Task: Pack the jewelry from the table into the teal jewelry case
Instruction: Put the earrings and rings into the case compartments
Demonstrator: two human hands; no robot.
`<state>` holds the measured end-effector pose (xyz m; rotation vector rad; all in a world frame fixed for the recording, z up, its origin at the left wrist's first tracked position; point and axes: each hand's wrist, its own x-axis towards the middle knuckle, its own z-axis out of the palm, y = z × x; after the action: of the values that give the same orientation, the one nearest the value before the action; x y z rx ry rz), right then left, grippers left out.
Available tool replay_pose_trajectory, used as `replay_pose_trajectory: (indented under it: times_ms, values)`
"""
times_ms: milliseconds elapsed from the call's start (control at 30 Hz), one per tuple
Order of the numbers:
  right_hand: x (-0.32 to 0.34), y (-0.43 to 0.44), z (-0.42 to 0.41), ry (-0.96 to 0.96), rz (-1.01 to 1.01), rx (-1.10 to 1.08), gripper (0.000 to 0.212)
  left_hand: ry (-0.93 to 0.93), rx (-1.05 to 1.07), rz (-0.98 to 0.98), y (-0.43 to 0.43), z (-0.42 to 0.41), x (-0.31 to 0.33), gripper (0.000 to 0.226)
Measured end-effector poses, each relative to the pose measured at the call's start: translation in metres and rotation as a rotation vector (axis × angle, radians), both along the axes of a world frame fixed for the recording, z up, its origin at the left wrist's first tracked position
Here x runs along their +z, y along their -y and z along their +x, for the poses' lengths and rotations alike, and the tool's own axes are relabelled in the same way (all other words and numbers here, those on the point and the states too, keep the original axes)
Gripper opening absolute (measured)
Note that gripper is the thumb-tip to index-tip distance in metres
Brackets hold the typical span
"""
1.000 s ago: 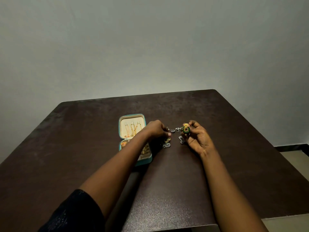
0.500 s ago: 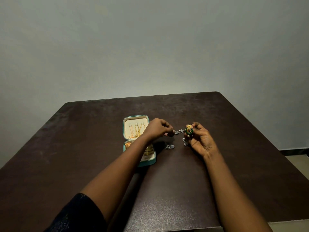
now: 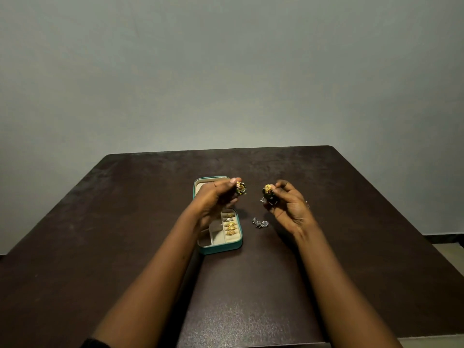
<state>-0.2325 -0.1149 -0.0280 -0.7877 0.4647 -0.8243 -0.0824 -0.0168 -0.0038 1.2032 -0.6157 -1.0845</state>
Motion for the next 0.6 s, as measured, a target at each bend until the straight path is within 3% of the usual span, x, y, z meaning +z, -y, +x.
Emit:
replay_pose_trajectory:
  times_ms: [167,600]
  values:
    - [0.01,-0.02,0.017,-0.04,-0.039,0.034,0.027,-0.146,-0.038,-0.047,-0.021,0.014,0.002,0.023]
    - [0.016,-0.055,0.048,-0.097,-0.105,0.076,0.027,0.106,0.021,0.02,-0.053,0.041,0.004,0.018]
